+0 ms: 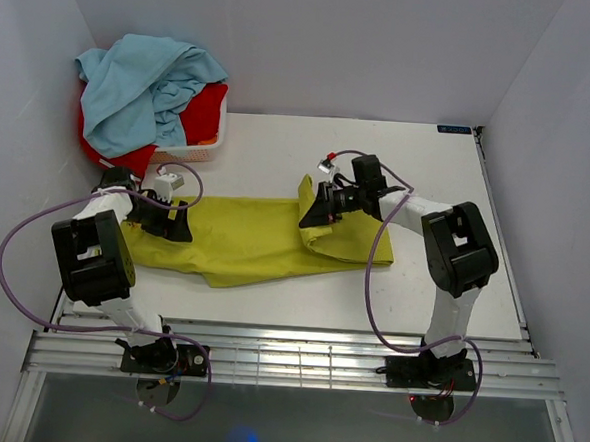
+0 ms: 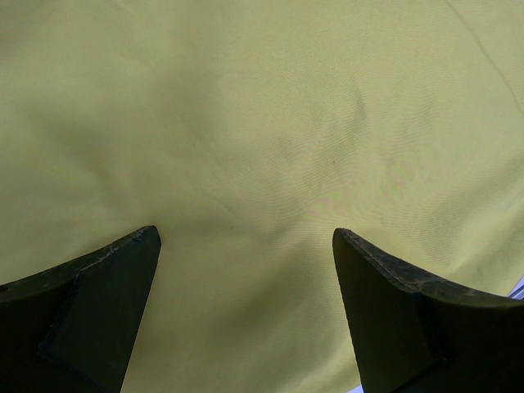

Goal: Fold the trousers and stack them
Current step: Fold the trousers

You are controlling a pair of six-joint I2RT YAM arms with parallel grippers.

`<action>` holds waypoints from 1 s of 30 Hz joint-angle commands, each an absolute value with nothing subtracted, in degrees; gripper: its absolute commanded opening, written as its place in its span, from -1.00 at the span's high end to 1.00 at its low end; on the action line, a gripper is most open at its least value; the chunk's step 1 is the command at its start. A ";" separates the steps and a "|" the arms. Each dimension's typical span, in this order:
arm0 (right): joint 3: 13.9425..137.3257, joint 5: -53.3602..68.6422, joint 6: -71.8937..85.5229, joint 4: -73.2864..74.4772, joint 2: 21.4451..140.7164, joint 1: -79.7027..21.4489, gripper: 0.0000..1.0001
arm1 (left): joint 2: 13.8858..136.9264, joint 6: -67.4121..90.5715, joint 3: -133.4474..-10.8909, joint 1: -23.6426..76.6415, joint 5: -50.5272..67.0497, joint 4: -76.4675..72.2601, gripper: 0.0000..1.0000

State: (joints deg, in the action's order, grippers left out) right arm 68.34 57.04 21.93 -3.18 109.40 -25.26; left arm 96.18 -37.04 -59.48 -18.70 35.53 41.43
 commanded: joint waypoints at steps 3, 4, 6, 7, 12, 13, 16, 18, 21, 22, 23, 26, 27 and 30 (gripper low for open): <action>69.70 56.07 23.99 -7.56 112.32 -26.72 0.84 | 96.06 -37.27 -58.36 -18.90 36.12 40.61 -0.96; 69.87 56.16 23.99 -7.65 112.76 -26.89 0.81 | 96.06 -37.27 -58.27 -18.81 36.30 40.43 -0.96; 70.66 56.08 23.39 -7.21 113.90 -27.59 0.66 | 96.15 -37.44 -58.10 -18.90 36.39 40.52 -0.96; 70.93 55.81 23.12 -6.34 114.08 -27.95 0.28 | 96.07 -37.53 -57.92 -18.81 36.65 40.52 -0.96; 73.21 56.69 19.52 -1.33 112.42 -29.62 -0.67 | 93.43 -38.84 -58.53 -18.90 40.07 42.36 -0.96; 73.82 56.78 17.77 -0.27 111.63 -29.53 -0.71 | 92.73 -38.93 -58.71 -18.90 40.77 42.45 -0.96; 75.84 56.51 12.25 7.63 107.94 -28.04 -0.70 | 90.36 -39.90 -60.64 -18.90 43.76 44.82 -0.96; 75.76 56.07 10.29 11.94 104.25 -24.62 -0.68 | 89.13 -40.95 -63.00 -18.90 46.83 47.79 -0.96; 74.80 56.16 5.64 18.70 100.64 -15.76 -0.57 | 85.89 -42.80 -65.64 -17.50 51.06 50.35 -0.96; 74.53 55.73 3.88 20.72 100.03 -13.21 -0.55 | 84.91 -42.98 -66.00 -16.19 51.67 50.45 -0.96; 73.57 54.07 0.39 22.48 98.89 -7.96 -0.54 | 83.95 -42.54 -66.35 -14.52 51.77 50.19 -0.96; 71.64 50.28 -4.56 27.24 98.44 2.32 -0.40 | 82.62 -36.25 -67.32 -5.21 49.84 45.81 -0.96; 71.02 49.40 -7.79 28.46 98.79 4.37 -0.38 | 83.14 -34.12 -67.50 -2.75 49.22 42.57 -0.96; 70.40 47.81 -11.58 31.72 101.94 8.96 -0.34 | 88.31 -30.25 -70.30 7.61 48.87 39.39 -0.96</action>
State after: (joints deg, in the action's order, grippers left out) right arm 72.10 49.98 -3.57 23.42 99.68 7.92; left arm 85.41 -35.53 -68.27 1.39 46.74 43.72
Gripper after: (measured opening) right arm 0.674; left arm 0.979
